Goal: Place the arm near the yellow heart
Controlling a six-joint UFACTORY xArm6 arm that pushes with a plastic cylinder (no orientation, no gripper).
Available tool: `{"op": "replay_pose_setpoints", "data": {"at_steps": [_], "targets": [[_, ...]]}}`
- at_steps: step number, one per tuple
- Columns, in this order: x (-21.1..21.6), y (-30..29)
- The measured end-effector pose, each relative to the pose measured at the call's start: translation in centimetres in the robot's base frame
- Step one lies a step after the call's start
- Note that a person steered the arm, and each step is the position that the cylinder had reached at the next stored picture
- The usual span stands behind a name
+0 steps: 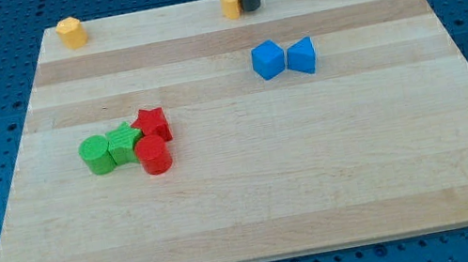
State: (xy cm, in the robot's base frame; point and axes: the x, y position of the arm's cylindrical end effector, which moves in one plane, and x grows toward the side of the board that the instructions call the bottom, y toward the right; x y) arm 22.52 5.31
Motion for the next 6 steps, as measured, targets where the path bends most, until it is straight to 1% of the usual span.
{"op": "replay_pose_setpoints", "data": {"at_steps": [1, 2, 3, 4, 5, 6], "targets": [[-0.2, 4.7], [-0.4, 4.9], [-0.4, 4.3], [-2.8, 4.2], [-3.1, 2.3], [-0.9, -0.8]]}}
